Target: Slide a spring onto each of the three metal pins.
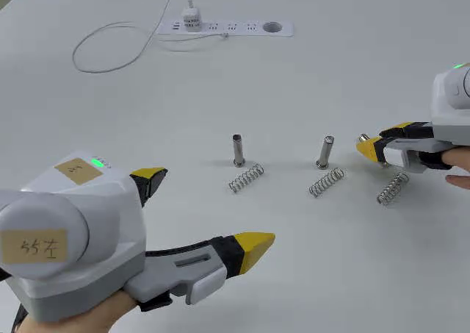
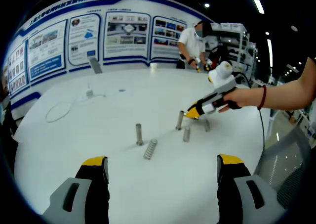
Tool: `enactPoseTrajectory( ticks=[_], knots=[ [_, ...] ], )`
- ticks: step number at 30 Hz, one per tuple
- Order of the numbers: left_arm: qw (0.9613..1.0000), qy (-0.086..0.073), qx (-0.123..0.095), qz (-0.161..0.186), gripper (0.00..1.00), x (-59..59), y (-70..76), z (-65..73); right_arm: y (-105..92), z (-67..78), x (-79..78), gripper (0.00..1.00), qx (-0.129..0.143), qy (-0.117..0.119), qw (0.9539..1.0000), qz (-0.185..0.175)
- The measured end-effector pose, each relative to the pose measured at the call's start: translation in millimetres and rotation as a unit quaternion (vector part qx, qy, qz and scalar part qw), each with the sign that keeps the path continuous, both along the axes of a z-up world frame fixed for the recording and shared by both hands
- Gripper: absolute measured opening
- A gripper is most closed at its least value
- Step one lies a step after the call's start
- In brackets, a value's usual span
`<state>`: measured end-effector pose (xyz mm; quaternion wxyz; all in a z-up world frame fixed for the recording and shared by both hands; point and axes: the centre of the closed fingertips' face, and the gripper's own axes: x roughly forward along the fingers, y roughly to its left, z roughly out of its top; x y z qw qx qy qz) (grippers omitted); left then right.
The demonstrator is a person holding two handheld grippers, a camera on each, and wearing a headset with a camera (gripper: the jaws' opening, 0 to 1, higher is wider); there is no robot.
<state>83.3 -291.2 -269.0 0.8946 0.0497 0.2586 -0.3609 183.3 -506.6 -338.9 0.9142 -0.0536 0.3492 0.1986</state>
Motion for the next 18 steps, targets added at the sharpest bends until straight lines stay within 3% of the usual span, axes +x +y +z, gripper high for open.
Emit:
enactPoseTrajectory(
  ticks=[8,18],
  knots=[
    [1.0000,0.004,0.004,-0.001,0.92,0.1,1.1,-2.9,-1.1,-5.5,4.7,0.21,-0.005,0.010,0.9999,-0.006],
    [0.9998,-0.003,0.014,-0.015,0.92,-0.4,-3.3,-1.8,-2.7,-8.2,7.6,0.14,-0.013,0.017,0.9996,-0.017]
  ],
)
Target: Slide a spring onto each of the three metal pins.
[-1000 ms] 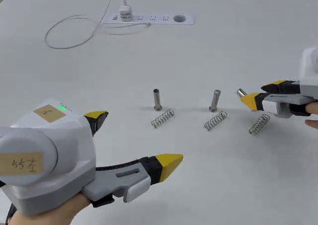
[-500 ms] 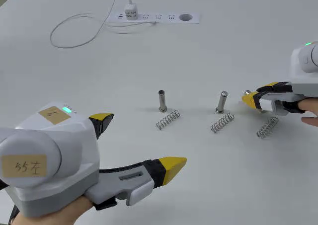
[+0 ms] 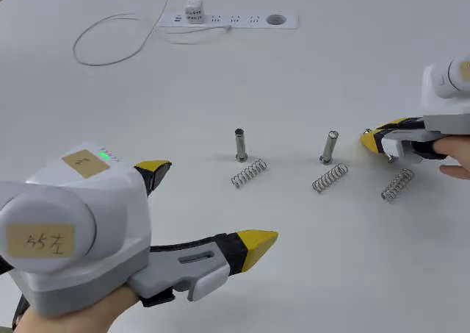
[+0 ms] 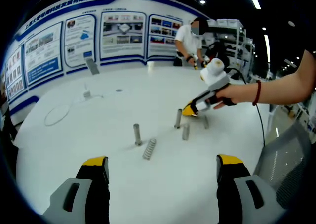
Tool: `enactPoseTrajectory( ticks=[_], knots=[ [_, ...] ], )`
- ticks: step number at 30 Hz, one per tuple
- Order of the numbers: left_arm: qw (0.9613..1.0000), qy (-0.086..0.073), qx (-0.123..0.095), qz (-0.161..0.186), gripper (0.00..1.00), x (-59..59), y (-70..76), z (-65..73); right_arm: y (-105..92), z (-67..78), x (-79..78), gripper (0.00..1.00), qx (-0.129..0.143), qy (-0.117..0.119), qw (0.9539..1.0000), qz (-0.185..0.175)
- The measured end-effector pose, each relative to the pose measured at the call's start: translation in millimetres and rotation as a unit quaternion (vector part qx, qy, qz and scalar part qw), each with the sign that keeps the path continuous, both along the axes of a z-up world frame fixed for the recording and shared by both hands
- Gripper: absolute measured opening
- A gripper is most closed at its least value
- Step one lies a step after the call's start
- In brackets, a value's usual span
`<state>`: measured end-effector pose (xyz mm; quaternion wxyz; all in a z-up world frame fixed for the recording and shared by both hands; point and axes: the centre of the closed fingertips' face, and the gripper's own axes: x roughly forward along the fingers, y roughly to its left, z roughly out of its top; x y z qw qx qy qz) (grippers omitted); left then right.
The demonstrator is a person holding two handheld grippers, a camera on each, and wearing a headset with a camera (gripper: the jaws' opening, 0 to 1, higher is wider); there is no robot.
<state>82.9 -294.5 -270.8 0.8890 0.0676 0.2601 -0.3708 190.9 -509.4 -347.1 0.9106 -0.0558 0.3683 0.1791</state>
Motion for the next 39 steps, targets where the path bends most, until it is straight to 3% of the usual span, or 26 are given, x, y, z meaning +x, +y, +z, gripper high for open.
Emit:
enactPoseTrajectory(
  ticks=[4,13,21,39],
  knots=[
    [1.0000,-0.002,-0.001,0.000,0.92,0.8,-0.3,0.5,-1.0,0.3,-0.5,0.10,-0.012,0.000,0.9999,0.004],
    [1.0000,0.002,0.006,-0.005,0.90,-1.9,-0.6,-2.2,-1.0,0.2,0.1,0.09,-0.011,0.015,0.9998,-0.007],
    [0.9999,0.000,0.004,-0.011,0.89,-2.6,-5.3,0.4,-1.7,-0.2,-3.1,0.09,0.024,0.028,0.9987,-0.035],
    [1.0000,-0.007,-0.001,-0.004,0.87,-2.4,-1.8,5.0,-7.4,23.5,-16.5,0.09,0.026,0.002,0.9985,-0.049]
  ],
)
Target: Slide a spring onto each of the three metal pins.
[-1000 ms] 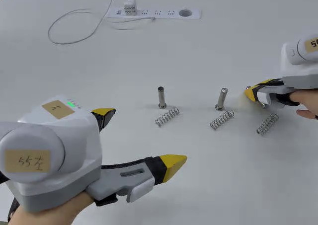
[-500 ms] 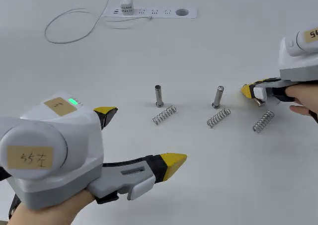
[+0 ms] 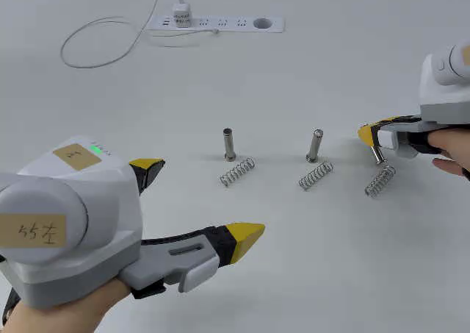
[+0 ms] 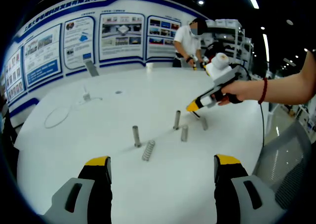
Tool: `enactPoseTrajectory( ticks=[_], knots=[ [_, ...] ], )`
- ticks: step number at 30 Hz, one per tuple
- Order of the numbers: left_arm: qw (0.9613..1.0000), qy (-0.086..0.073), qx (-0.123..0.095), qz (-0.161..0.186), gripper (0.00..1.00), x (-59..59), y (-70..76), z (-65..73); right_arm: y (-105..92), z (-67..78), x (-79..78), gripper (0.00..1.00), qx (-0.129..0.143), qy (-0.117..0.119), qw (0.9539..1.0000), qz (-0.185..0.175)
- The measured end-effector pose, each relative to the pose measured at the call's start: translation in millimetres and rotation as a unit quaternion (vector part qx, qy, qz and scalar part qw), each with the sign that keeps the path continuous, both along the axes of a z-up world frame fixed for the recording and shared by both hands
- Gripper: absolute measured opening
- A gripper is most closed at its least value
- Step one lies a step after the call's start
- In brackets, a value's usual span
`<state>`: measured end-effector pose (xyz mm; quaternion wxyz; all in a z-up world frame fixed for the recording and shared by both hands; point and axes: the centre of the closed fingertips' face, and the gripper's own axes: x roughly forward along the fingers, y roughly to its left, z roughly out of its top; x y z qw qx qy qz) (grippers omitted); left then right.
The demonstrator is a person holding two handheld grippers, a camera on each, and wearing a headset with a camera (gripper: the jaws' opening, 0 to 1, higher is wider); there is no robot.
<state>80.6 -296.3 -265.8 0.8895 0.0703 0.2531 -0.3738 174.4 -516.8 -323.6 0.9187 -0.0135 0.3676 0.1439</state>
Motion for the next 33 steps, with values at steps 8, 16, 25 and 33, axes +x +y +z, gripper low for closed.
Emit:
enactPoseTrajectory(
  ticks=[8,16,25,33],
  knots=[
    [1.0000,0.001,-0.005,-0.001,0.87,-0.4,-1.1,1.5,-3.6,11.0,-4.6,0.09,-0.002,-0.009,0.9999,-0.008],
    [0.9999,0.001,-0.008,0.009,0.87,3.9,5.1,3.8,-5.0,18.7,-12.2,0.09,-0.003,-0.013,0.9999,-0.005],
    [0.9998,-0.002,-0.007,0.017,0.87,5.4,10.9,4.8,-6.6,13.0,-13.9,0.09,-0.010,-0.007,0.9999,-0.006],
    [0.9998,-0.005,-0.006,0.019,0.87,5.6,11.2,5.8,-7.4,13.1,-17.9,0.09,-0.025,-0.003,0.9997,-0.003]
  ],
)
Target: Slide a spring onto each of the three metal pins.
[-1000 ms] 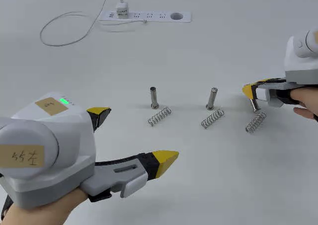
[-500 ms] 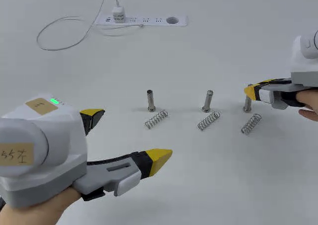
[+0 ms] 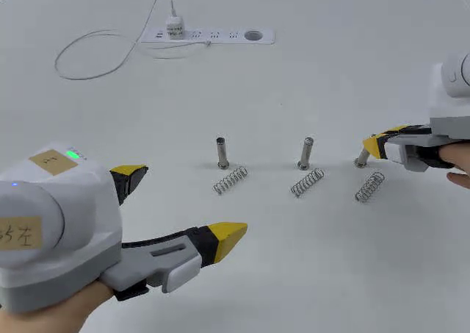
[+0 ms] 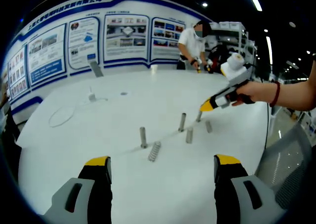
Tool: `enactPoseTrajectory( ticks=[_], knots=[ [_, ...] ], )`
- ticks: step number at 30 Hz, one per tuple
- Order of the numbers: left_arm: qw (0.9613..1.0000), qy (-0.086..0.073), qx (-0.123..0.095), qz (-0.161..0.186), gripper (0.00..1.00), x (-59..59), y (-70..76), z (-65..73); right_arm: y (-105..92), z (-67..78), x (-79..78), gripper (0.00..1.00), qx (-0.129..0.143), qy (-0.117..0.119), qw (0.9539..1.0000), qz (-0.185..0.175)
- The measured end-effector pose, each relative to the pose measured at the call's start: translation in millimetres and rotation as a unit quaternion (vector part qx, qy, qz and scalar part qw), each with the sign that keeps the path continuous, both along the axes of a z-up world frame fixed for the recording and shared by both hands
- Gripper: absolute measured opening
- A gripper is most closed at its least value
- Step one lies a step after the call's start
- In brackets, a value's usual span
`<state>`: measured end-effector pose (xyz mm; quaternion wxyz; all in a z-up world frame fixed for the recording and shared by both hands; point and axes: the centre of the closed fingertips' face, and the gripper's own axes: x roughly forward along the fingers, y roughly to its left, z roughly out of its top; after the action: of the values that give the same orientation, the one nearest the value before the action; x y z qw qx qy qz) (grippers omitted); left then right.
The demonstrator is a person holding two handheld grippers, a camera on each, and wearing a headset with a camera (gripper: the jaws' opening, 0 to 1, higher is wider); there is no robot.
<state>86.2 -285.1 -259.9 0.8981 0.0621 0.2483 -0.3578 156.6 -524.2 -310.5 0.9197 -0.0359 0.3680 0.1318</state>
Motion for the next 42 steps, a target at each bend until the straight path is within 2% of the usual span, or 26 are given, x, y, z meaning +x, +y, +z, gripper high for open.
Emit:
enactPoseTrajectory(
  ticks=[21,26,30,42],
  knots=[
    [1.0000,-0.002,0.001,-0.001,0.88,-1.0,-0.8,1.8,2.1,4.0,-2.2,0.09,0.007,-0.004,0.9999,0.006],
    [1.0000,-0.002,0.001,-0.002,0.88,-0.7,-1.7,2.0,4.2,8.8,-2.1,0.18,0.013,-0.014,0.9998,0.010],
    [1.0000,-0.004,0.000,-0.002,0.88,0.0,-2.8,3.7,2.6,12.7,-3.5,0.22,0.012,-0.020,0.9997,0.012],
    [1.0000,-0.005,0.001,-0.003,0.89,-1.4,-3.3,5.0,3.0,20.3,-16.3,0.35,0.022,-0.021,0.9992,0.024]
  ],
)
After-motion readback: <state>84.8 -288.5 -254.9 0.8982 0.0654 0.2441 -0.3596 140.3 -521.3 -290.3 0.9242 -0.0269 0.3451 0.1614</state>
